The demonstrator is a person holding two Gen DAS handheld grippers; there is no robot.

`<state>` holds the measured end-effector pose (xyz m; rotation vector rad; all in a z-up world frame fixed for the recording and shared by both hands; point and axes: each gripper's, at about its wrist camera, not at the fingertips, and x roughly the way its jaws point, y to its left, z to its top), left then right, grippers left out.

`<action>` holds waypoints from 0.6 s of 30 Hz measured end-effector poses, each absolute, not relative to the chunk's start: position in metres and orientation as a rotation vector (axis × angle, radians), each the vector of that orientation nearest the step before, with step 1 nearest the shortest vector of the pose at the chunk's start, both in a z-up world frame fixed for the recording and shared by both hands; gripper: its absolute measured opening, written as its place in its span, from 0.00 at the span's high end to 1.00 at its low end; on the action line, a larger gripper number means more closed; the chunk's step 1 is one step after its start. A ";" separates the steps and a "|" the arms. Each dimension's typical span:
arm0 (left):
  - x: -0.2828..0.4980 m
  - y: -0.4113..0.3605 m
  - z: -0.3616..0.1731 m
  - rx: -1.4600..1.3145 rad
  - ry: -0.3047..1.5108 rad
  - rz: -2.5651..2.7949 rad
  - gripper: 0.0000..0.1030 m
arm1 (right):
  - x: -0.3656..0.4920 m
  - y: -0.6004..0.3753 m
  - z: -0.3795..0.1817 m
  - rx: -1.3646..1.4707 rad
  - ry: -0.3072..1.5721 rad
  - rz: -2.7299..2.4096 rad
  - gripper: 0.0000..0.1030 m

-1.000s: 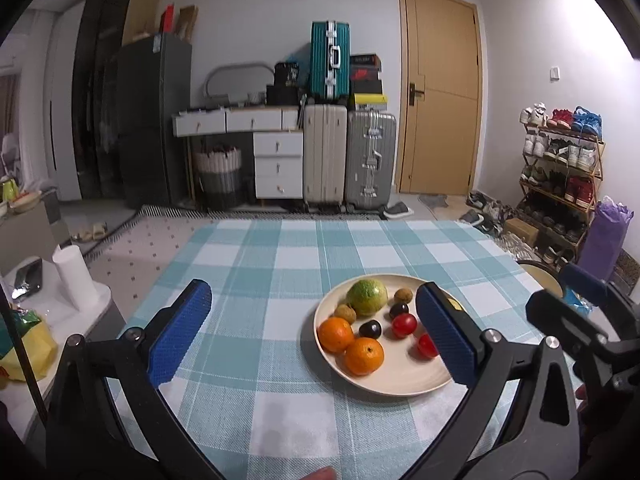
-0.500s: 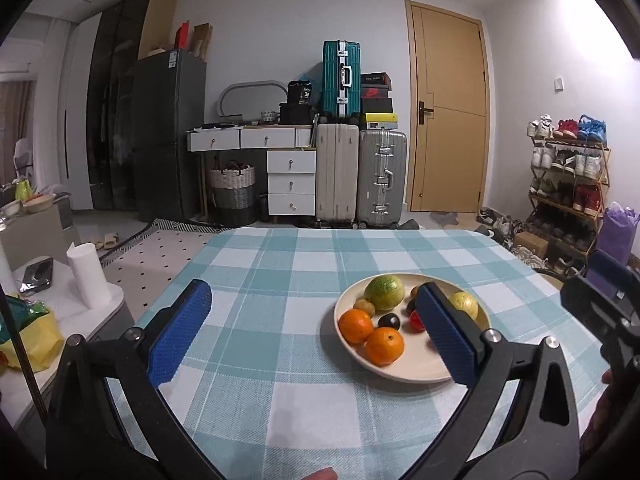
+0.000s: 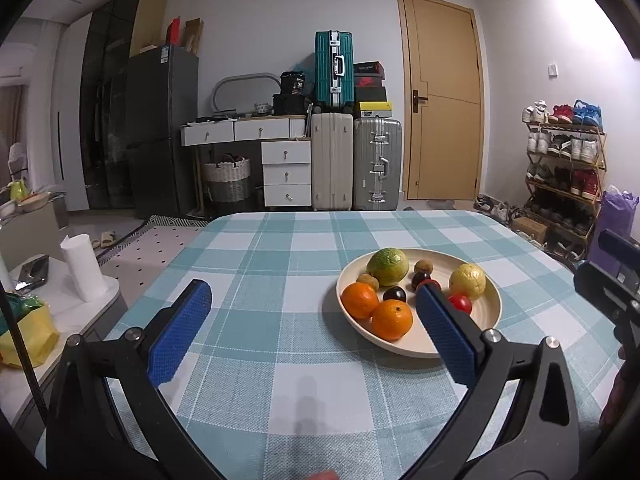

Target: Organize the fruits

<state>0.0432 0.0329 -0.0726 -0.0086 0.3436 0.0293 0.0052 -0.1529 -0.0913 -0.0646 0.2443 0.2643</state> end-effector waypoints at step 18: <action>0.042 0.032 -0.072 -0.009 0.318 0.024 0.01 | 0.022 -0.154 -0.101 -0.052 0.323 0.250 0.00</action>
